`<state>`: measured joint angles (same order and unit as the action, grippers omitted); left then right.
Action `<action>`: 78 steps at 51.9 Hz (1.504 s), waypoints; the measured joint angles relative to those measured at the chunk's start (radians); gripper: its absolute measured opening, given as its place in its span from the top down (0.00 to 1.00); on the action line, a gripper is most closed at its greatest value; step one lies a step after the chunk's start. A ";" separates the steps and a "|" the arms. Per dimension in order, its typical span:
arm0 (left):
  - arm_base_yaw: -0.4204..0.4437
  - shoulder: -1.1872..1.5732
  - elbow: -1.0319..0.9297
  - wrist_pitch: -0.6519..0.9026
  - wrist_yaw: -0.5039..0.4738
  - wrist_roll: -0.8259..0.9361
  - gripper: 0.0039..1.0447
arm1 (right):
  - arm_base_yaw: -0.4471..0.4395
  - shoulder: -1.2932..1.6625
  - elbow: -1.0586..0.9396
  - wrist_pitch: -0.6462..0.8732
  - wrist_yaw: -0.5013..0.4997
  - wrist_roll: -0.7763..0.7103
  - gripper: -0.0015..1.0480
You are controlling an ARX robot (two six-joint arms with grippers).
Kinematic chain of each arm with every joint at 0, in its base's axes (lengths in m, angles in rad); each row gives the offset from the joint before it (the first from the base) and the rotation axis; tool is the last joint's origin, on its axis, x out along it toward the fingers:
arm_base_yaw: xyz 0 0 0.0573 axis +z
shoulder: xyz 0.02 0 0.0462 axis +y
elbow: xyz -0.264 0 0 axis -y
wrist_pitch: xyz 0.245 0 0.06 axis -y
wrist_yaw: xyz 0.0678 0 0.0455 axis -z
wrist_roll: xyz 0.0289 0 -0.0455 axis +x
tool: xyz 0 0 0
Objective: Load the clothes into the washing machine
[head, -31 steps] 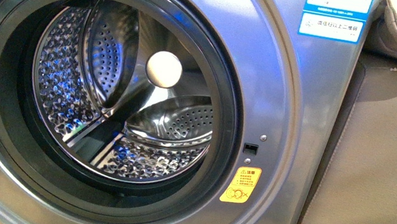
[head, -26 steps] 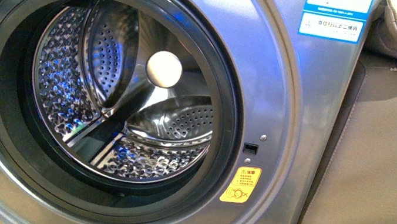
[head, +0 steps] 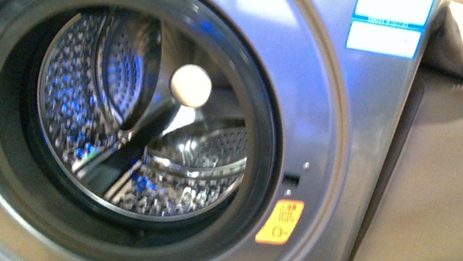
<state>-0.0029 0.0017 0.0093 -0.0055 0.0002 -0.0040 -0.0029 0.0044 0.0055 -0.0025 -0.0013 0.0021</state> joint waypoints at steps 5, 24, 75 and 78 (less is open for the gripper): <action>0.000 0.000 0.000 0.000 0.000 0.000 0.06 | 0.000 0.000 0.000 0.000 0.000 0.000 0.07; 0.000 0.000 0.000 0.000 0.000 0.000 0.06 | -0.137 0.000 -0.004 0.190 -0.282 0.068 0.07; 0.000 0.000 0.000 0.000 0.000 0.000 0.06 | -0.627 0.827 0.592 0.487 -0.712 0.267 0.07; 0.000 0.000 0.000 0.000 0.000 0.000 0.06 | -0.653 0.876 0.633 0.485 -0.718 0.277 0.07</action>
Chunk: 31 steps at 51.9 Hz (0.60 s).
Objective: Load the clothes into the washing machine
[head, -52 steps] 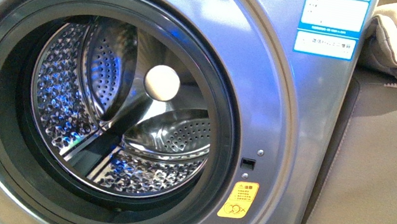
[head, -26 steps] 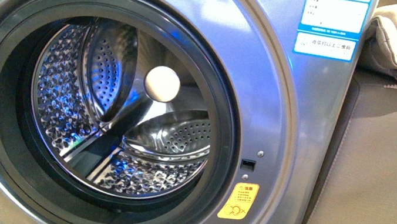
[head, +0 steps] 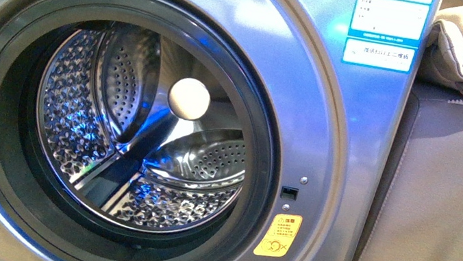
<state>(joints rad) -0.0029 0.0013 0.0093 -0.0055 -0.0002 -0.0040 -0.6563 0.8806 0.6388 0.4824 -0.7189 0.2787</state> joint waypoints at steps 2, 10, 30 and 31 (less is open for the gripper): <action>0.000 0.000 0.000 0.000 0.000 0.000 0.06 | -0.024 0.049 0.050 -0.034 -0.003 0.010 0.07; 0.000 0.000 0.000 0.000 0.000 0.000 0.06 | -0.091 0.171 0.163 -0.229 -0.009 -0.032 0.07; 0.000 0.000 0.000 0.000 0.000 0.000 0.06 | -0.214 0.481 0.241 -0.793 0.166 -0.516 0.07; 0.000 0.000 0.000 0.000 0.000 0.000 0.06 | -0.222 0.510 0.241 -0.793 0.187 -0.557 0.07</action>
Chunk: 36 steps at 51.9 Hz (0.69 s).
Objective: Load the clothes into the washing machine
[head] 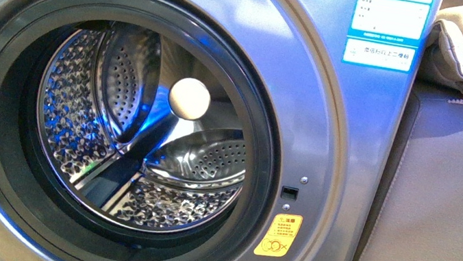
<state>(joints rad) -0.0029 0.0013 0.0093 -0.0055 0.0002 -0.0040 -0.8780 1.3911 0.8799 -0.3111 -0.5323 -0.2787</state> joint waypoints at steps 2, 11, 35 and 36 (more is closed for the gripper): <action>0.000 0.000 0.000 0.000 0.000 0.000 0.06 | -0.010 0.051 -0.001 0.011 0.037 -0.064 0.07; 0.000 0.000 0.000 0.000 0.000 0.000 0.06 | -0.018 0.295 -0.010 0.103 0.130 -0.193 0.07; 0.000 0.000 0.000 0.000 0.000 0.000 0.06 | 0.045 0.824 0.025 0.394 0.230 -0.177 0.07; 0.000 0.000 0.000 0.000 0.000 0.000 0.06 | 0.049 0.845 0.031 0.408 0.241 -0.176 0.07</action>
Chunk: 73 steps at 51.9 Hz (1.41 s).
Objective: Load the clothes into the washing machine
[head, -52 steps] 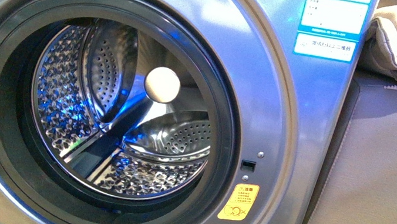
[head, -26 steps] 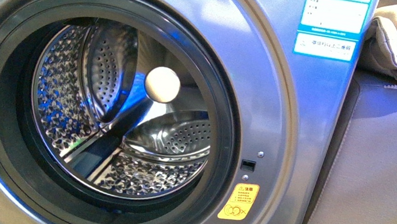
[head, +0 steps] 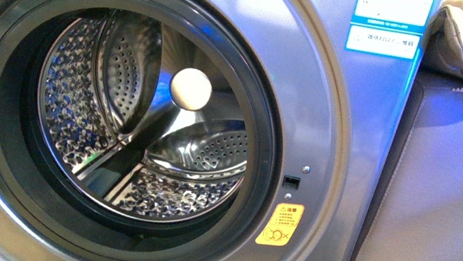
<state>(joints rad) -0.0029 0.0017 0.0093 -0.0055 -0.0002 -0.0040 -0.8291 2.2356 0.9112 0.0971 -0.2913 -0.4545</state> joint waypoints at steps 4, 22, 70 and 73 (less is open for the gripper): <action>0.000 0.000 0.000 0.000 0.000 0.000 0.06 | 0.007 0.074 0.026 0.035 0.030 0.006 0.07; 0.000 0.000 0.000 0.000 0.000 0.000 0.06 | 0.021 0.367 0.124 0.131 0.078 0.027 0.07; 0.000 0.000 0.000 0.000 0.000 0.000 0.06 | 0.065 0.669 0.359 0.136 0.050 0.093 0.07; 0.000 0.000 0.000 0.000 0.000 0.000 0.06 | 0.064 0.675 0.364 0.136 0.051 0.093 0.07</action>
<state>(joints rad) -0.0029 0.0013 0.0093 -0.0055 0.0002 -0.0040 -0.7647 2.9105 1.2755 0.2333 -0.2401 -0.3614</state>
